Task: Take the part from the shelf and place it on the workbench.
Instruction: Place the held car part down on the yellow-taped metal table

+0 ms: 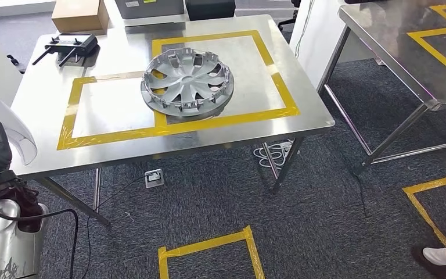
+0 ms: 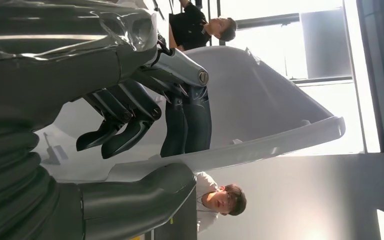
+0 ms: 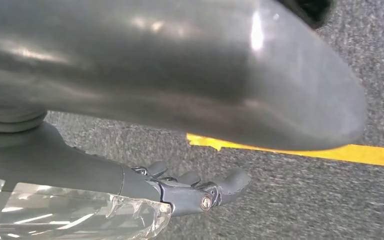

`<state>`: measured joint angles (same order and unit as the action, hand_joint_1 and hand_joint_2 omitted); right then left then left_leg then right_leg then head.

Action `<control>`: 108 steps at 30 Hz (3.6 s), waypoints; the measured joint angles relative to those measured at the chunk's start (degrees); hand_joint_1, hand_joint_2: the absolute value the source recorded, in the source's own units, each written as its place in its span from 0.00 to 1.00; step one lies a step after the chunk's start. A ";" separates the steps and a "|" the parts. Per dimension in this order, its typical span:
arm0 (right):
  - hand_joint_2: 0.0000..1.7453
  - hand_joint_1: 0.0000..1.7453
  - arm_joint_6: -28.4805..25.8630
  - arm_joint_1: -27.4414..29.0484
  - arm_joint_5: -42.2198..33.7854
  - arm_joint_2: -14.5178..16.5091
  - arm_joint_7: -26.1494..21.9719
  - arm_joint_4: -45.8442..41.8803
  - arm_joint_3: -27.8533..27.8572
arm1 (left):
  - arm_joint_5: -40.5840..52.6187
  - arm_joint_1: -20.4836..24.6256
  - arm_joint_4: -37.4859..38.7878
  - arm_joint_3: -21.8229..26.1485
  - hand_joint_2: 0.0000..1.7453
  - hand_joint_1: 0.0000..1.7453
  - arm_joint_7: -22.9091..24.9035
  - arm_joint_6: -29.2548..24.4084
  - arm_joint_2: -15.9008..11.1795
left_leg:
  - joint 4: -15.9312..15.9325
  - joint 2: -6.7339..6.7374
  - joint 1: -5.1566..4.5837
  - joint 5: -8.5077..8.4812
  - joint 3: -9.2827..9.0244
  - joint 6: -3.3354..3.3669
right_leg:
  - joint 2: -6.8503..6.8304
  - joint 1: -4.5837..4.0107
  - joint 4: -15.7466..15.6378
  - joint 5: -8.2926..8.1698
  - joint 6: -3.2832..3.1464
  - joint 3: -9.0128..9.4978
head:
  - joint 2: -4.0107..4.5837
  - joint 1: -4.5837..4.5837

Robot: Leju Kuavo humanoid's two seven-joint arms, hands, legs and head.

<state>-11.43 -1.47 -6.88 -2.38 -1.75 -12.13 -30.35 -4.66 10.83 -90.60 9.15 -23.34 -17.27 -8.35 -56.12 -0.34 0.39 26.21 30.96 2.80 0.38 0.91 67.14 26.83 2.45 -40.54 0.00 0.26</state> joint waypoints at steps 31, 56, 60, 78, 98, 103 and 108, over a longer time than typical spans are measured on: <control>0.00 0.00 0.61 -0.20 -0.19 -0.33 0.23 -0.15 -0.98 | 1.33 -0.07 3.87 0.00 1.00 1.00 0.98 -1.21 -0.63 | -0.16 -0.02 -0.07 0.35 -0.21 -0.18 | 0.03 -0.43 -1.73 -0.66 0.17 0.81 | 0.00 -0.04; 0.00 0.00 0.85 -0.96 -0.22 -0.05 1.09 -0.70 -2.40 | -0.95 -0.66 8.63 2.26 1.00 1.00 2.02 -1.58 -2.17 | -0.23 0.26 0.29 -1.83 2.32 -0.38 | 0.14 -0.45 -0.73 4.26 -1.72 4.40 | 0.00 0.03; 0.00 0.00 0.85 -0.81 -0.69 -0.09 1.05 -0.70 -2.46 | -1.02 -0.50 10.29 2.23 1.00 1.00 2.15 -1.29 -2.03 | -0.26 0.14 0.05 -1.19 1.75 -0.20 | 0.13 -0.43 4.52 3.62 -0.86 -0.80 | 0.00 -0.01; 0.00 0.00 0.55 -0.98 -1.72 -0.10 1.11 -1.20 -4.04 | 5.83 3.15 25.16 -0.22 1.00 1.00 2.19 -3.51 -3.34 | -0.12 0.26 -0.13 0.31 0.37 -1.20 | 0.41 -1.15 -10.89 -3.25 -2.12 5.84 | 0.00 0.05; 0.00 0.00 0.05 -0.57 -3.57 -0.11 1.01 -1.46 -5.10 | 8.20 9.80 43.74 -2.63 1.00 0.00 -0.87 -8.46 -3.45 | -0.12 0.26 -0.44 0.22 0.35 -1.60 | 0.39 -0.85 -10.88 -3.29 -2.25 5.89 | 0.00 0.02; 0.00 0.00 0.04 -0.57 -3.57 -0.11 1.01 -1.46 -5.12 | 8.20 10.06 44.44 -2.77 1.00 0.00 -0.89 -8.47 -3.45 | -0.12 0.26 -0.44 0.22 0.35 -1.59 | 0.39 -0.85 -10.88 -3.29 -2.25 5.89 | 0.00 0.02; 0.00 0.00 0.04 -0.47 -4.05 -0.13 0.71 -1.49 -5.13 | 7.67 10.13 44.80 -2.84 0.00 0.00 -1.37 -8.88 -3.45 | -0.12 0.26 -0.43 0.22 0.33 -1.60 | 0.40 -0.85 -10.88 -3.30 -2.25 5.89 | 0.00 0.02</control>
<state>-11.39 -1.94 -10.93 -2.51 -1.04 -13.62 -35.48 3.01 20.96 -45.80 6.32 -24.71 -26.15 -11.80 -56.24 -0.08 -0.04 26.43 31.29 1.20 0.77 0.05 56.25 23.53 0.20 -34.65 0.00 0.28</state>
